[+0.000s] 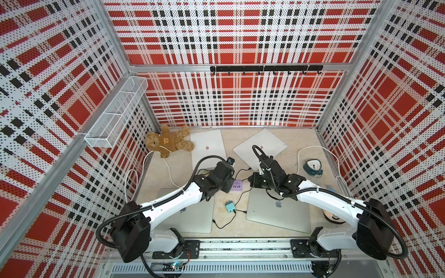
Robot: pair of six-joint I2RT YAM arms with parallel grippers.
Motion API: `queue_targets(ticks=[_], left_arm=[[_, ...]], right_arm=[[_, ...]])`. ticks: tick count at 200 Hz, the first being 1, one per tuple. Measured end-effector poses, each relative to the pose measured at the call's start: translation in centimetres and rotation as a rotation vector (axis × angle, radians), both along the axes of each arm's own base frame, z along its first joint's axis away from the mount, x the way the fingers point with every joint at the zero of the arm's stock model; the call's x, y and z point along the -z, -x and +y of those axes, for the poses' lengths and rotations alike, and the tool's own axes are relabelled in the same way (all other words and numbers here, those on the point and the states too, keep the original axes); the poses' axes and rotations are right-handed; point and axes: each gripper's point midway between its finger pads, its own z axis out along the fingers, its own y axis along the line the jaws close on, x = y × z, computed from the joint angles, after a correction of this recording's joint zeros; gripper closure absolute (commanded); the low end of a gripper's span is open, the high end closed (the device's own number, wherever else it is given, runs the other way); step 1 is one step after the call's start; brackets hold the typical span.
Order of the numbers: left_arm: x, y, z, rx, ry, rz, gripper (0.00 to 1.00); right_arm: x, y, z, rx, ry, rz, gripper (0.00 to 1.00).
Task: Unplug the laptop charger
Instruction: Adjust the plug at the center of the board.
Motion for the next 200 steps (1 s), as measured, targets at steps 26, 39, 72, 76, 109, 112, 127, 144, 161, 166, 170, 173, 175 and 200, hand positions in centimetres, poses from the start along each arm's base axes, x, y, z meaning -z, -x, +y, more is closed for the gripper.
queue_targets(ticks=[26, 39, 72, 76, 109, 112, 127, 144, 161, 166, 170, 173, 175, 200], left_arm=[[2.2, 4.2, -1.6, 0.049, -0.023, 0.026, 0.44], [3.5, 5.7, -1.7, 0.057, -0.038, 0.044, 0.44], [6.0, 7.5, -2.0, 0.049, -0.088, 0.065, 0.44], [6.2, 7.6, -2.1, 0.048, -0.095, 0.066, 0.44], [7.8, 7.8, -2.0, 0.029, -0.143, 0.069, 0.44], [7.9, 7.8, -2.0, 0.027, -0.147, 0.068, 0.44], [8.4, 7.8, -1.7, 0.016, -0.169, 0.068, 0.44], [8.8, 7.7, -1.2, 0.002, -0.196, 0.064, 0.45], [9.0, 7.6, -0.9, -0.012, -0.211, 0.062, 0.46], [9.0, 7.6, -0.8, -0.017, -0.213, 0.061, 0.46], [9.0, 7.5, -0.8, -0.021, -0.215, 0.061, 0.46], [9.0, 7.5, -0.7, -0.024, -0.218, 0.061, 0.46], [9.0, 7.5, -0.7, -0.028, -0.218, 0.063, 0.46], [9.1, 7.4, -0.1, -0.056, -0.223, 0.068, 0.46]], right_arm=[[-1.1, 0.0, -1.9, 0.041, -0.011, -0.028, 0.95], [-1.3, 0.1, -2.7, 0.057, -0.008, -0.036, 0.95], [-0.8, 1.0, -4.0, 0.07, 0.005, -0.033, 0.95], [-0.7, 1.2, -4.2, 0.071, 0.006, -0.032, 0.95], [0.4, 2.3, -5.2, 0.075, 0.019, -0.016, 0.95], [0.5, 2.3, -5.2, 0.075, 0.021, -0.015, 0.95], [0.6, 2.6, -5.5, 0.078, 0.023, -0.013, 0.95], [0.5, 2.8, -5.7, 0.08, 0.025, -0.015, 0.95], [0.5, 2.7, -5.8, 0.083, 0.025, -0.017, 0.95], [0.5, 2.7, -5.8, 0.083, 0.026, -0.018, 0.95], [0.5, 2.7, -5.8, 0.084, 0.026, -0.018, 0.95], [0.5, 2.7, -5.8, 0.083, 0.026, -0.018, 0.95], [0.5, 2.7, -5.8, 0.084, 0.026, -0.018, 0.95], [0.5, 2.7, -5.8, 0.083, 0.028, -0.017, 0.94]])
